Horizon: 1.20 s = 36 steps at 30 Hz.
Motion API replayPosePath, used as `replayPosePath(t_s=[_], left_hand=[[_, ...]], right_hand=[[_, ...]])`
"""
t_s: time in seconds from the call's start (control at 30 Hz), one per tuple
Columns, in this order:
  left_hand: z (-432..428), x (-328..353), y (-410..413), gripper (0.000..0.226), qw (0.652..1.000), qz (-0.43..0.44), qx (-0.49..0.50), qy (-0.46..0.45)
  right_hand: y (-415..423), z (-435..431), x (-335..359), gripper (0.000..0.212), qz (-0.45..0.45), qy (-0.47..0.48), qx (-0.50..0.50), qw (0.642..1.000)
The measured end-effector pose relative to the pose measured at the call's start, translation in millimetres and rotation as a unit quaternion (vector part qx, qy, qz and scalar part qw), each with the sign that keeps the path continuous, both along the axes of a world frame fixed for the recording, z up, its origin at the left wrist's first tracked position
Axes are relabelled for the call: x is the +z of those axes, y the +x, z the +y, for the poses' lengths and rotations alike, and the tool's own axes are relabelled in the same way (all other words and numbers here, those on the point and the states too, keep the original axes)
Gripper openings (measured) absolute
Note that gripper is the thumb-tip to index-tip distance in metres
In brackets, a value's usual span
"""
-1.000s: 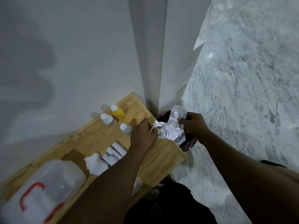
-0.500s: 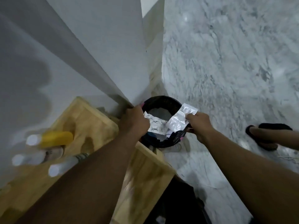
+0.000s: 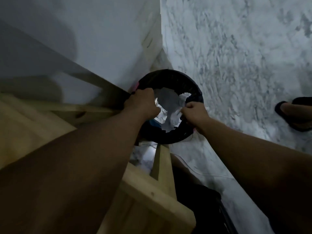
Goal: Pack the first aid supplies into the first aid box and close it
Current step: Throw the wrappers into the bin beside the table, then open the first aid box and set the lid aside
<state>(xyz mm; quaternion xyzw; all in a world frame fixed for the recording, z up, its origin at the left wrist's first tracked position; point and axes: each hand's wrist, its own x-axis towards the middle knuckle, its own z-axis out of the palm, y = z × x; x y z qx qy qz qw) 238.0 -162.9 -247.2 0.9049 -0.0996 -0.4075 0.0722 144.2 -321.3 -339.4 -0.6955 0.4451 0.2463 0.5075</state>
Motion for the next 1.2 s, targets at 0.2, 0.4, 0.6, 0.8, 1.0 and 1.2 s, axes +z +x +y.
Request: replayPosePath(t_s=[0.2,0.4,0.6,0.8,1.0,1.2], left_hand=[[-3,14,-4,0.050,0.997,0.079,-0.006,-0.009],[0,59,-11,0.051,0.996,0.079,-0.012,-0.039],[20,119,-27,0.047,0.998,0.033,-0.031,-0.046],[55,182,-34,0.039,0.995,-0.072,-0.007,-0.069],[107,246,-35,0.039,0.965,-0.246,0.063,-0.068],[157,303,-47,0.042,0.907,-0.401,0.103,-0.080]], right_hand=[[5,9,10,0.034,0.011,0.033,0.111,0.993],[4,17,45,0.031,0.028,0.022,0.165,0.986],[26,37,112,0.023,-0.028,0.002,0.253,0.967],[59,78,188,0.021,-0.120,-0.061,0.316,0.939],[89,127,275,0.012,-0.293,-0.095,0.316,0.897],[96,166,352,0.016,-0.444,-0.160,0.345,0.812]])
